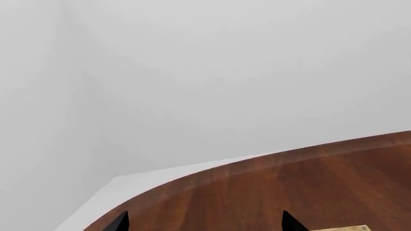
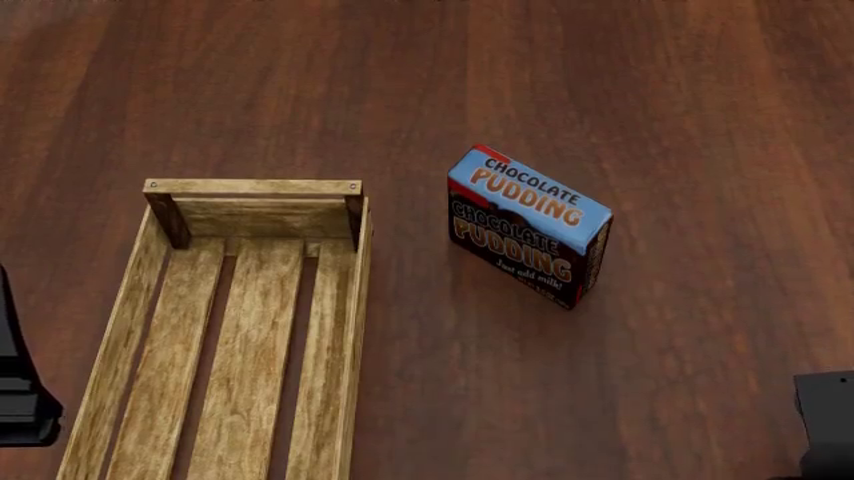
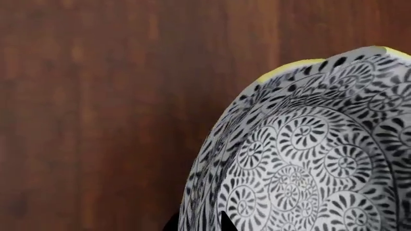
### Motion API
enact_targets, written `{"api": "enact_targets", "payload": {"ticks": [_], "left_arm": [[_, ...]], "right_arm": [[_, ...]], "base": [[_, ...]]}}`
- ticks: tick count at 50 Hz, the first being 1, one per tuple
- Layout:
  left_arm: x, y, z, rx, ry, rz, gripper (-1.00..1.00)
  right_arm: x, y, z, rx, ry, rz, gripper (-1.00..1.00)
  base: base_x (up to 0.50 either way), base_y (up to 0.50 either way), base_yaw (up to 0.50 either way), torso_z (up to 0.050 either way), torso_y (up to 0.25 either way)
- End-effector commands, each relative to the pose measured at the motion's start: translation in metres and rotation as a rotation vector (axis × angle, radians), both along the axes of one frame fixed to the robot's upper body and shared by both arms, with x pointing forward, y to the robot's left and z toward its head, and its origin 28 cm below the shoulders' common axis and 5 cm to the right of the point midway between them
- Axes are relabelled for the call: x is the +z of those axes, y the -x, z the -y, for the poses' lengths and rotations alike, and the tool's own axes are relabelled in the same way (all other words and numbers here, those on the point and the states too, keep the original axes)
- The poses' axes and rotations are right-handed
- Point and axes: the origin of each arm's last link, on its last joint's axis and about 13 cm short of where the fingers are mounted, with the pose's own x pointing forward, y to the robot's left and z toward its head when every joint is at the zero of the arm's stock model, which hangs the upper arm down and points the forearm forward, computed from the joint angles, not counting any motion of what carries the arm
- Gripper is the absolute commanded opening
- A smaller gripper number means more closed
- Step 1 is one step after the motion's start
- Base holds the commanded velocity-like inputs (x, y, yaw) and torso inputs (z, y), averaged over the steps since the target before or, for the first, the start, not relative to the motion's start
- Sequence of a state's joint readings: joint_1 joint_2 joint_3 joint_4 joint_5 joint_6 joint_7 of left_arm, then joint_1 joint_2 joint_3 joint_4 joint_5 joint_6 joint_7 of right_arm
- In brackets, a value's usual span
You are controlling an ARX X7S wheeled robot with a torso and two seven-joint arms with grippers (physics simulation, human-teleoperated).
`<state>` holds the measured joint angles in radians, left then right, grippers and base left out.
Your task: Stack the left bowl on the right bowl and place them in the tray.
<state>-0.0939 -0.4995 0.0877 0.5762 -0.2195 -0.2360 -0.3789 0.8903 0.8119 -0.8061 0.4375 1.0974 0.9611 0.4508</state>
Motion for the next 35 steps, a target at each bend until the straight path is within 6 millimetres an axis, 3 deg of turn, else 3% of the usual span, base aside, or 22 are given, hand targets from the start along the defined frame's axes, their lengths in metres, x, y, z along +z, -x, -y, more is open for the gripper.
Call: {"api": "enact_targets", "payload": {"ticks": [1,24,35], "left_arm": [[0.002,0.002,0.000,-0.002,0.006,0.007,1.00],[0.012,0.010,-0.003,-0.005,0.034,0.038,1.00],[0.014,0.012,-0.004,-0.008,0.044,0.042,1.00]], "right_arm": [[0.020,0.006,-0.003,0.013,0.029,-0.007,-1.00],[0.103,0.030,-0.012,0.034,0.111,0.108,-1.00],[0.125,0.035,-0.021,0.059,0.135,0.145,-1.00]], "base": [[0.00,0.00,0.00,0.000,0.000],[0.00,0.00,0.00,0.000,0.000],[0.00,0.00,0.00,0.000,0.000]]}}
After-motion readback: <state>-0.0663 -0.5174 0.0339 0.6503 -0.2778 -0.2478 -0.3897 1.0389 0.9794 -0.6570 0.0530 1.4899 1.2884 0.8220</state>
